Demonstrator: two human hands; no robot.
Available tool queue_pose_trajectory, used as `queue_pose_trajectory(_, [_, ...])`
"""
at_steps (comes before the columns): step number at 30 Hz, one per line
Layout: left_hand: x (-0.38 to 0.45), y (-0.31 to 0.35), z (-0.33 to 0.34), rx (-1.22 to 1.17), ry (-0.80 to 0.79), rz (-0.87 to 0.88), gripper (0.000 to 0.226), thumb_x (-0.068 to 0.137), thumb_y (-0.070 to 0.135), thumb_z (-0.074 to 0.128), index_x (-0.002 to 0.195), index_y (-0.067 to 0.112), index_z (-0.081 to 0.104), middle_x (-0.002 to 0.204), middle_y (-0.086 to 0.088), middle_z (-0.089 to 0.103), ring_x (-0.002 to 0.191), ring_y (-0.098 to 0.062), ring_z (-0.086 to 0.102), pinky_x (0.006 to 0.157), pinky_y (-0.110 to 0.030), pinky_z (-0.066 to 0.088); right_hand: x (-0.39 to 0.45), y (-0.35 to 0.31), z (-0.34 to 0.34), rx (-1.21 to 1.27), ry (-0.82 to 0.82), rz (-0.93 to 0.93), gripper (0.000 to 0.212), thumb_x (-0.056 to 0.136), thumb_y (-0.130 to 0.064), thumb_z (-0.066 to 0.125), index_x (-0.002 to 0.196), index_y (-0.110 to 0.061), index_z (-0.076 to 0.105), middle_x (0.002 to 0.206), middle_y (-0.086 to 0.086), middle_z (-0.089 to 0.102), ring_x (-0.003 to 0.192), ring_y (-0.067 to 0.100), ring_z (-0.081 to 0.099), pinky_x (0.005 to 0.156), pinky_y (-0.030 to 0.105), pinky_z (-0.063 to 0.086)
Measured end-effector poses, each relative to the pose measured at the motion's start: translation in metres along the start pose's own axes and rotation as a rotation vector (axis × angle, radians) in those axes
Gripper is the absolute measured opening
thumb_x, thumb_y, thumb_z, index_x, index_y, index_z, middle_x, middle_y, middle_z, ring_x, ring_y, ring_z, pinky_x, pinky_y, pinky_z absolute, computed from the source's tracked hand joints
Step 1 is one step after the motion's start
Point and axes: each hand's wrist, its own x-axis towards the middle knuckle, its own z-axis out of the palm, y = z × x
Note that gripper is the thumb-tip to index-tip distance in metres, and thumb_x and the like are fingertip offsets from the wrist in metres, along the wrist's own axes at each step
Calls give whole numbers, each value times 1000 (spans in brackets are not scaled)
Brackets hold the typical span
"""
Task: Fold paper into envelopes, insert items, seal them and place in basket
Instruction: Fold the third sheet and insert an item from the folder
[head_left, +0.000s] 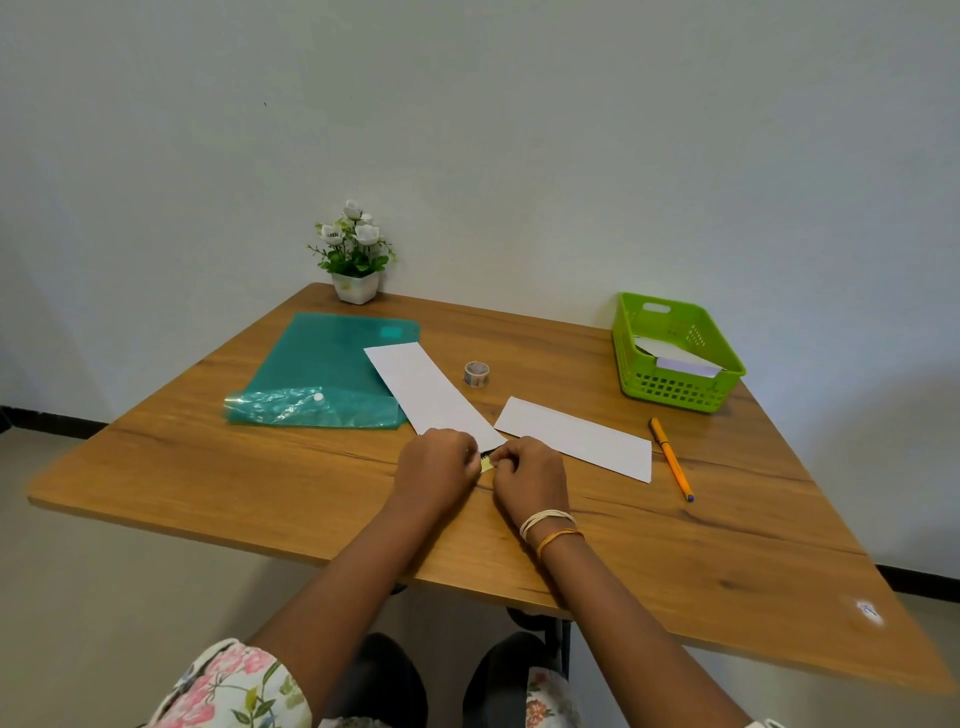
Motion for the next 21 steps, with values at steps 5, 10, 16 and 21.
queue_pose_trajectory(5, [-6,-3,6,-105,116,5,21,91,31,60,98,19,77,92,0,75,78,-12,65,65,-27,55,0,2,5,-122,-40,-102,26,92,-9,55,110,-16,72,110,1,62,103,13,54,80,20,46])
queue_pose_trajectory(10, [-3,-7,5,-224,125,-50,26,89,32,63,108,18,74,105,1,73,91,-12,65,72,-23,51,1,3,5,-197,-58,-161,36,91,-6,52,120,-22,66,113,1,61,104,16,50,84,25,45])
queue_pose_trajectory(16, [-5,-8,9,-294,94,-68,35,85,29,68,118,16,67,116,-2,68,101,-15,63,78,-23,50,2,5,8,-201,-47,-161,37,90,-6,55,120,-25,66,113,1,62,103,15,51,83,25,47])
queue_pose_trajectory(21, [-5,-11,9,-315,154,-134,16,87,18,65,101,15,73,97,-1,73,83,-10,62,66,-19,48,18,8,-3,14,17,-4,30,86,-3,52,104,-17,72,109,3,65,103,18,58,85,25,47])
